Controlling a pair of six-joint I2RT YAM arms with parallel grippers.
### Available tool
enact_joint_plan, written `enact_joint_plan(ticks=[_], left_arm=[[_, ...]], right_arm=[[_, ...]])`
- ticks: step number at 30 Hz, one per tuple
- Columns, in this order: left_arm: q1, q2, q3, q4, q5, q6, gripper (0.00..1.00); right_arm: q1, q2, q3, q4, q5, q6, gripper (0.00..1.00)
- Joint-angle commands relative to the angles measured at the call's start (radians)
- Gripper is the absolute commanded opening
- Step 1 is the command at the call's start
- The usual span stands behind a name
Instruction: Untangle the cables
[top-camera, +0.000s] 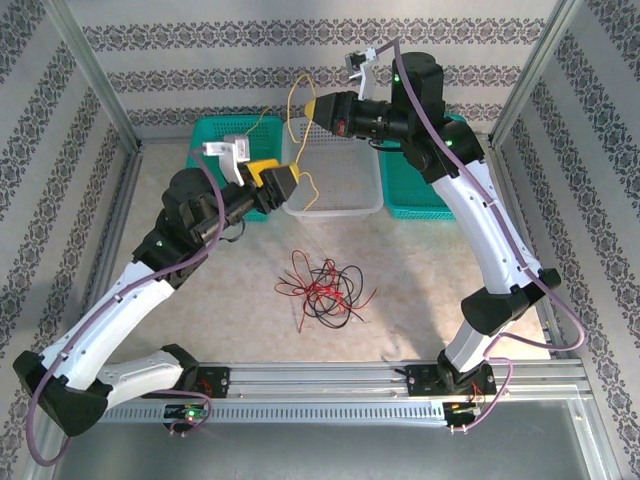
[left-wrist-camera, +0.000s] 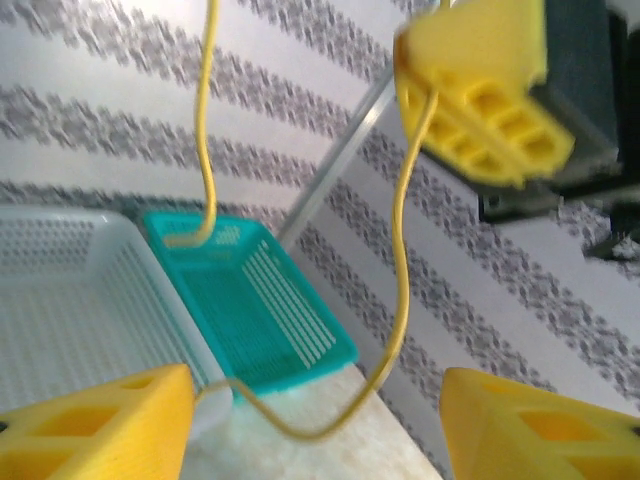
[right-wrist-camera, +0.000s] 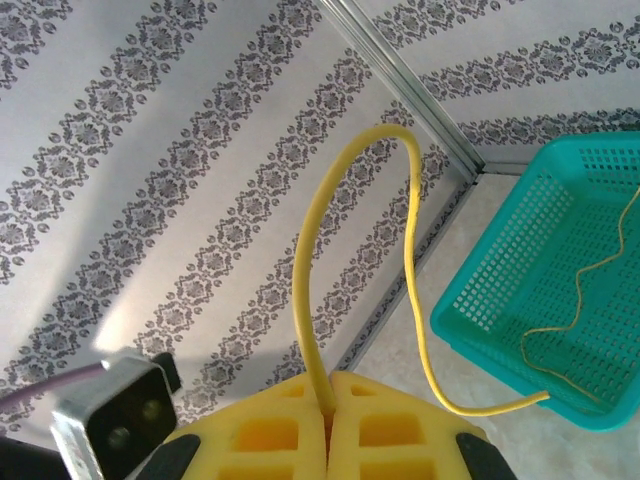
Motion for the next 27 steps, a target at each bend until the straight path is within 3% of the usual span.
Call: enact_joint_plan(ticks=[1,5,6,11,15,18,20,21,23,25,26,27], left_arm=[[-0.007,0.056,0.059,0.010,0.001,0.115,0.57],[-0.007,0.128,0.112,-0.002,0.046,0.111,0.28],[-0.007,0.130,0.112,0.005,0.041,0.109,0.25],[-0.007,0.122,0.092,0.054,0.070,0.110,0.30],[-0.007,0.125,0.092,0.035,0.066,0.133,0.11],[-0.005,0.124,0.092,0.013,-0.003,0.150,0.00],[0.001,0.126,0.097,-0.008,-0.060,0.154,0.00],[0.009,0.127,0.097,-0.016,-0.086,0.152,0.00],[0.036,0.134,0.112,-0.055,-0.147,0.154,0.00],[0.077,0.147,0.137,-0.106,-0.222,0.155,0.00],[0.103,0.158,0.148,-0.117,-0.243,0.151,0.00],[0.131,0.166,0.150,-0.112,-0.257,0.152,0.00]], right_arm=[[0.016,0.007,0.041,0.028,-0.021,0.013,0.00],[0.016,0.027,0.066,0.032,-0.030,0.022,0.00],[0.016,0.033,0.074,0.032,-0.034,0.023,0.00],[0.018,0.058,0.105,0.024,-0.036,0.023,0.00],[0.020,0.074,0.122,0.026,-0.038,0.026,0.00],[0.021,0.082,0.128,0.024,-0.038,0.026,0.00],[0.019,0.082,0.126,0.021,-0.034,0.021,0.00],[0.017,0.082,0.126,0.016,-0.028,0.017,0.07],[0.008,0.078,0.132,-0.014,-0.002,-0.001,0.32],[-0.011,0.062,0.128,-0.072,0.053,-0.035,0.44],[-0.027,0.047,0.114,-0.107,0.089,-0.052,0.66],[-0.048,0.025,0.085,-0.133,0.114,-0.066,0.72]])
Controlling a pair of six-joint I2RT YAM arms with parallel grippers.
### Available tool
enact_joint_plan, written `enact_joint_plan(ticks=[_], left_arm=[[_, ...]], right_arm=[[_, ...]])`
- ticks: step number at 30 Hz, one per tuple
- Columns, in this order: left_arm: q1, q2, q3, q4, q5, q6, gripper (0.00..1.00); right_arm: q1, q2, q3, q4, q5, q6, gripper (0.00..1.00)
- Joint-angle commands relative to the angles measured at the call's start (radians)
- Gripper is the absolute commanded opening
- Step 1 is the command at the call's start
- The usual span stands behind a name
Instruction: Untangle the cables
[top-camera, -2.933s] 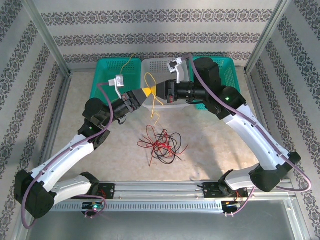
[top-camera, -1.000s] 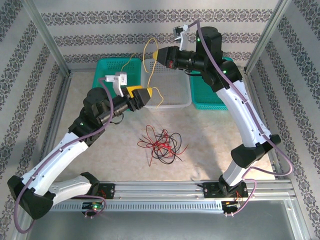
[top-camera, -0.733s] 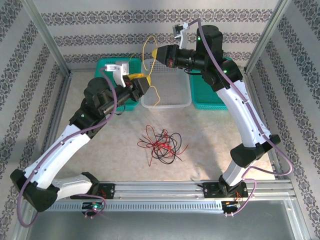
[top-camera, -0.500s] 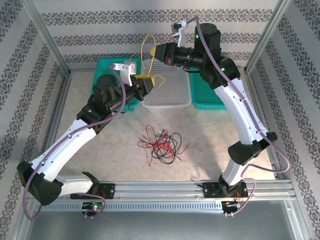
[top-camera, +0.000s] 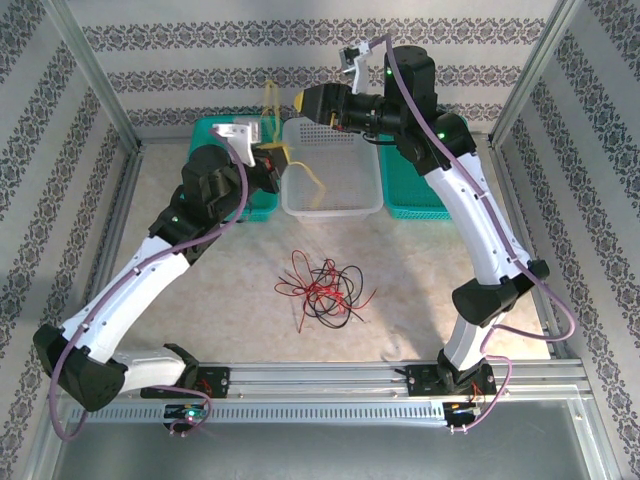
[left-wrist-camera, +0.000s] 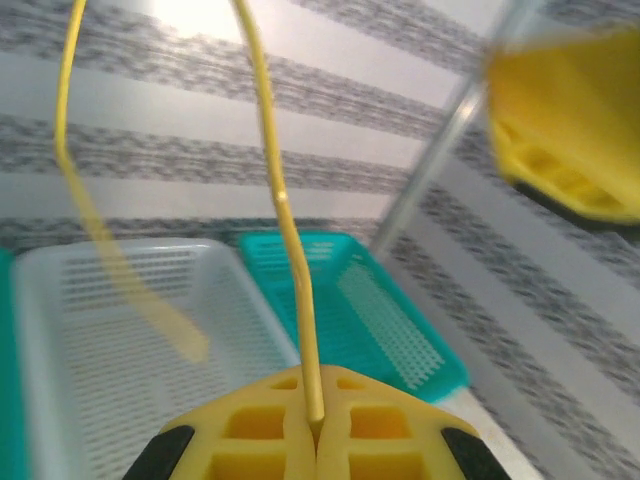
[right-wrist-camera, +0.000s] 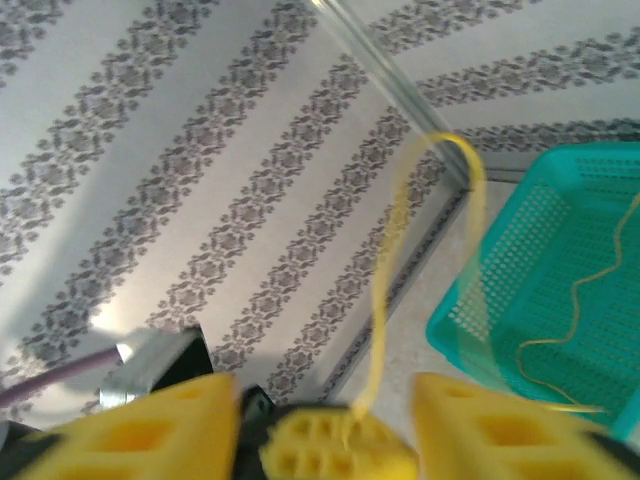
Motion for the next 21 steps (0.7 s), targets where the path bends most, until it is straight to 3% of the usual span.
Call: enact_joint_plan(ticks=[1,5,11,15,21], left_arm=[[0.086,0.029,0.046,-0.046,-0.136,0.034,0.00],[0.168,0.131,0.092,-0.031,-0.238,0.110,0.00],[0.277,0.346,0.189,-0.079,-0.248,0.154,0.00],[0.305,0.472,0.250,-0.088,-0.255,0.203,0.00],[0.325,0.614,0.347,-0.149,-0.205,0.196,0.00]], right_arm=[[-0.059,-0.072,-0.054,-0.093,0.092,-0.055,0.72],[-0.174,-0.251,-0.342,-0.066,0.045,-0.042,0.68],[-0.289,-0.531,-0.683,-0.125,0.051,-0.105,0.69],[-0.343,-0.643,-0.783,-0.164,0.067,-0.117,0.70],[-0.348,-0.682,-0.787,-0.204,0.091,-0.118,0.70]])
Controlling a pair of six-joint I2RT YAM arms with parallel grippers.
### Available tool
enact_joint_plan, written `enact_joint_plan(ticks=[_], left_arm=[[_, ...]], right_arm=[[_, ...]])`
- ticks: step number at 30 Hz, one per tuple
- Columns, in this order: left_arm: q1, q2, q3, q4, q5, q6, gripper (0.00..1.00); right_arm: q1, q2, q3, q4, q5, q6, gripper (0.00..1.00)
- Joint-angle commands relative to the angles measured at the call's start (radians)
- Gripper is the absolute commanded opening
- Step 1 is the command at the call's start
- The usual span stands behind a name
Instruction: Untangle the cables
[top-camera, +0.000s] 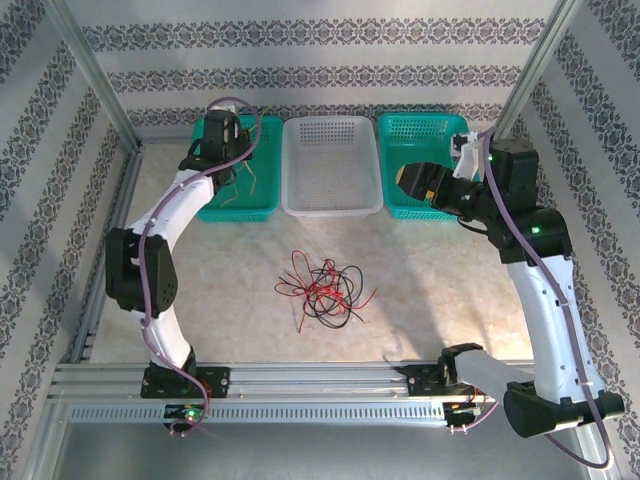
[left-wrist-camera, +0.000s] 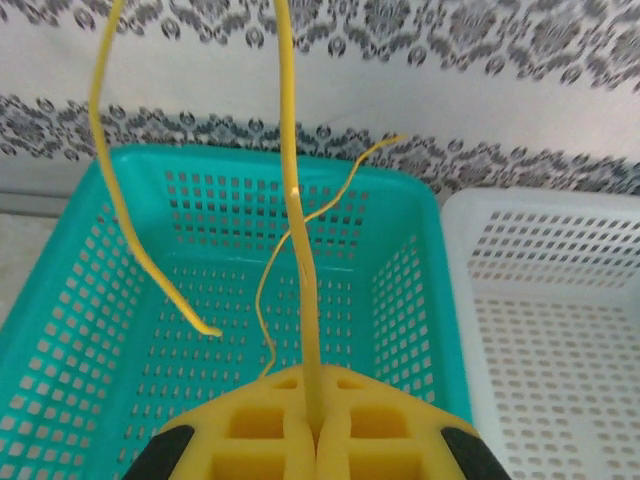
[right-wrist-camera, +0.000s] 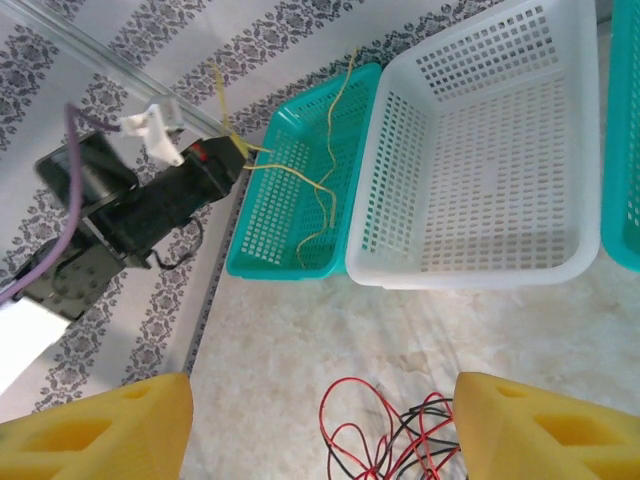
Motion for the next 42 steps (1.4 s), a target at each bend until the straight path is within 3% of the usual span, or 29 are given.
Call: enact_joint_plan(ticks=[1,2,3,6,7,10,13,18,26,33,35,39,42], left_arm=[[0.015,0.044,0.083,-0.080,0.027,0.023,0.00],[0.014,0.059,0.086,-0.095,0.042,0.010,0.00],[0.015,0.064,0.074,-0.097,0.061,-0.005,0.07],[0.014,0.054,0.008,-0.063,0.052,-0.062,0.48],[0.014,0.046,-0.008,-0.056,0.041,-0.078,0.56],[0.014,0.015,-0.009,-0.068,0.018,-0.133,0.69],[-0.005,-0.066,-0.030,-0.047,0.038,-0.162,0.69],[-0.099,-0.301,-0.159,-0.048,-0.051,-0.189,0.75],[-0.215,-0.673,-0.402,-0.249,-0.007,-0.372,0.71],[-0.404,-0.810,-0.521,-0.376,0.038,-0.449,0.67],[-0.421,-0.855,-0.581,-0.355,0.085,-0.492,0.62],[-0.425,-0.945,-0.735,-0.270,0.152,-0.572,0.63],[-0.425,-0.954,-0.752,-0.285,0.166,-0.587,0.62]], right_arm=[[-0.008,-0.005,-0.013,-0.031,0.030,-0.024,0.70],[-0.007,-0.008,-0.016,-0.031,0.035,-0.022,0.70],[-0.007,-0.009,-0.017,-0.032,0.038,-0.020,0.70],[-0.007,0.003,-0.003,-0.047,0.042,-0.028,0.70],[-0.008,0.006,0.002,-0.048,0.044,-0.032,0.70],[-0.007,0.015,0.029,-0.047,0.046,-0.048,0.70],[-0.004,0.038,0.057,-0.044,0.020,-0.054,0.70],[0.044,0.068,-0.010,0.015,-0.013,-0.039,0.71],[0.286,0.158,-0.058,0.047,0.107,-0.053,0.71],[0.420,0.211,-0.133,0.096,0.189,0.011,0.70],[0.453,0.236,-0.150,0.093,0.213,0.030,0.68],[0.541,0.251,-0.208,0.137,0.261,0.102,0.67],[0.605,0.260,-0.250,0.167,0.314,0.153,0.67]])
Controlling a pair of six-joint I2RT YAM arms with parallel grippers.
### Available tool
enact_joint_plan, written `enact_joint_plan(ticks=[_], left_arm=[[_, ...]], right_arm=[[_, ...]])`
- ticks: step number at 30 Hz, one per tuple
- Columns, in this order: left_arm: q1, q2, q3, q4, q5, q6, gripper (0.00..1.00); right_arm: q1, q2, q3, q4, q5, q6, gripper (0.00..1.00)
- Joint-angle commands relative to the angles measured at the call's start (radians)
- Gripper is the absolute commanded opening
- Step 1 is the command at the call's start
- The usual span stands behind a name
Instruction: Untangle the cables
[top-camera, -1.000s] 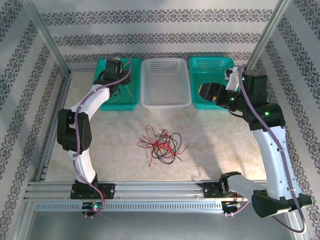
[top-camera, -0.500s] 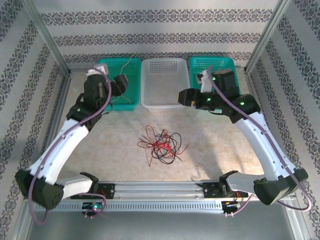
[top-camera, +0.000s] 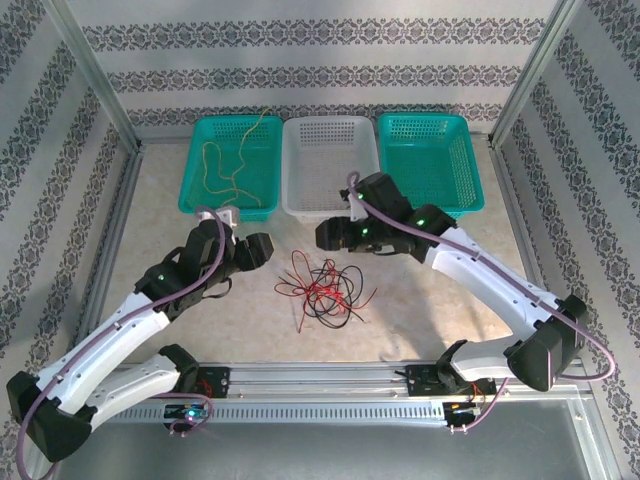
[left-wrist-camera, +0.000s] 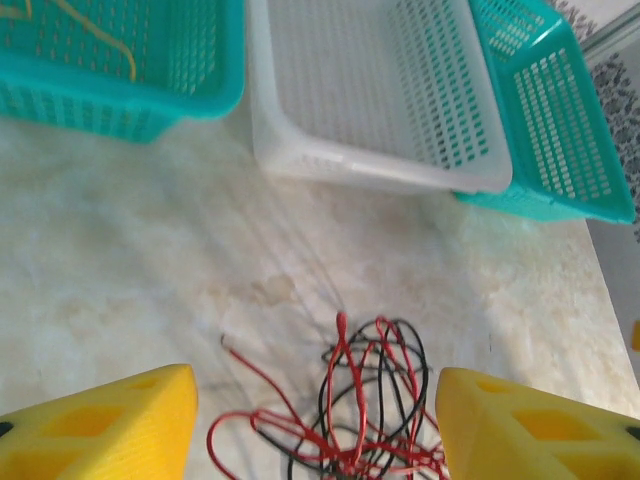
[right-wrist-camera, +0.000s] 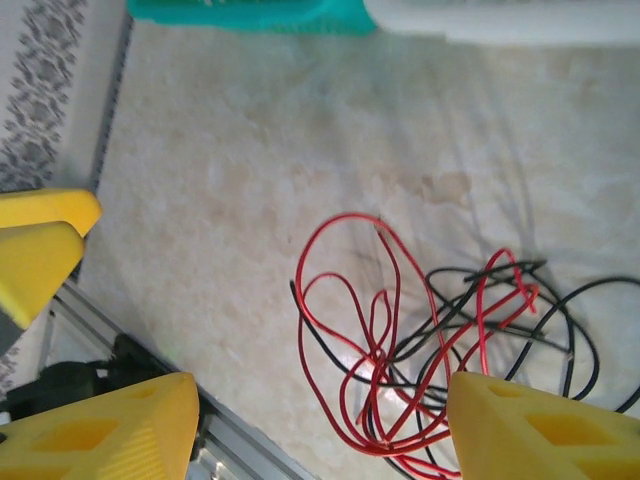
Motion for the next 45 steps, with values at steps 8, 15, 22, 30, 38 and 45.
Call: enact_joint_plan(ticks=[8,15,22,30,38,45], left_arm=[[-0.009,0.037,0.026,-0.020,0.105,-0.028,0.60],[0.012,0.006,0.021,-0.098,0.032,-0.034,0.60],[0.054,-0.057,0.017,-0.137,0.035,-0.015,0.62],[0.055,-0.060,0.016,-0.004,0.158,-0.018,0.61],[0.054,-0.044,-0.043,0.359,0.299,-0.147,0.62],[0.054,0.004,0.047,0.323,0.284,-0.081,0.66]], right_arm=[[0.108,0.101,-0.062,0.058,0.095,0.112,0.63],[0.155,0.260,0.060,0.058,0.077,0.051,0.61],[0.163,0.456,0.225,0.028,0.049,0.002,0.32],[0.150,0.423,0.458,-0.050,0.042,-0.107,0.00],[0.134,0.233,0.503,-0.052,0.072,-0.142,0.00],[0.093,0.170,0.634,-0.078,0.021,-0.141,0.00]])
